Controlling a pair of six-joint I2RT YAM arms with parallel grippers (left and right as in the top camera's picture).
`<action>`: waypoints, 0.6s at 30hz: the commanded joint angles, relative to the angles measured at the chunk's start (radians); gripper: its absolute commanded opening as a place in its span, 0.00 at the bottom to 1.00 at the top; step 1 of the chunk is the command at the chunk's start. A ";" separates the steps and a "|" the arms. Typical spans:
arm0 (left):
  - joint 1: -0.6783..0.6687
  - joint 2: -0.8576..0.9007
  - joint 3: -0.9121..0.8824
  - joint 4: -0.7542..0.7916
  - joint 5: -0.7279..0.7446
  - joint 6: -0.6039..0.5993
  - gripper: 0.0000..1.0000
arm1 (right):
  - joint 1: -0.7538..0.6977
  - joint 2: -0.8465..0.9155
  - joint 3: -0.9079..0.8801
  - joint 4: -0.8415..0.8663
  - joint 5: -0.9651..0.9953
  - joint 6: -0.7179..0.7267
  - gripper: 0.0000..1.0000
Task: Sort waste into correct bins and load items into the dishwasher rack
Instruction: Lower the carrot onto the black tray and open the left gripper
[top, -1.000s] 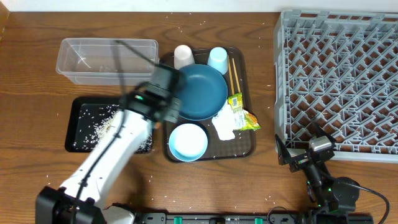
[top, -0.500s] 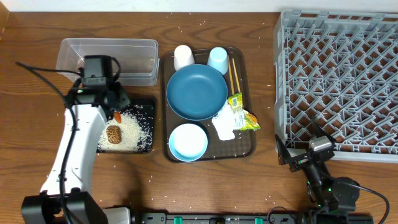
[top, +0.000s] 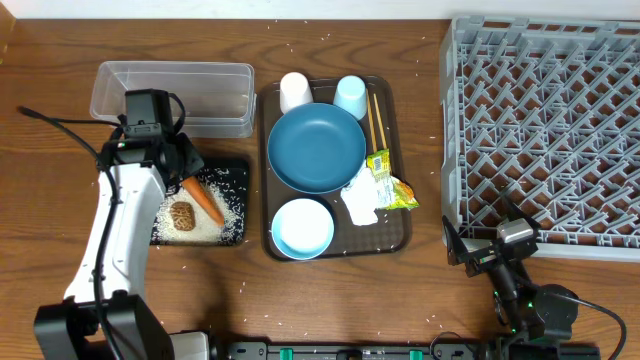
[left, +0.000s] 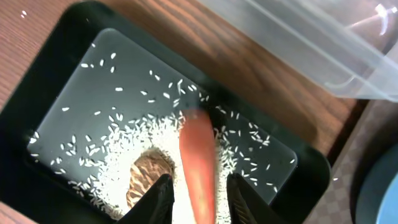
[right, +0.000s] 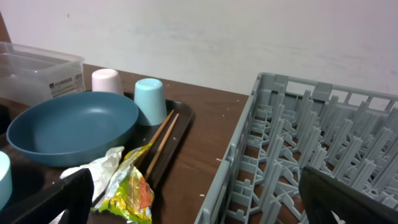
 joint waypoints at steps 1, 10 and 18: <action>0.005 0.016 -0.003 -0.011 0.004 -0.010 0.29 | -0.023 -0.001 -0.002 -0.004 0.004 -0.013 0.99; 0.005 0.015 -0.003 -0.051 0.043 -0.010 0.29 | -0.023 -0.001 -0.002 -0.004 0.004 -0.013 0.99; 0.005 0.014 -0.003 -0.117 0.272 -0.002 0.30 | -0.023 -0.001 -0.002 -0.004 0.004 -0.013 0.99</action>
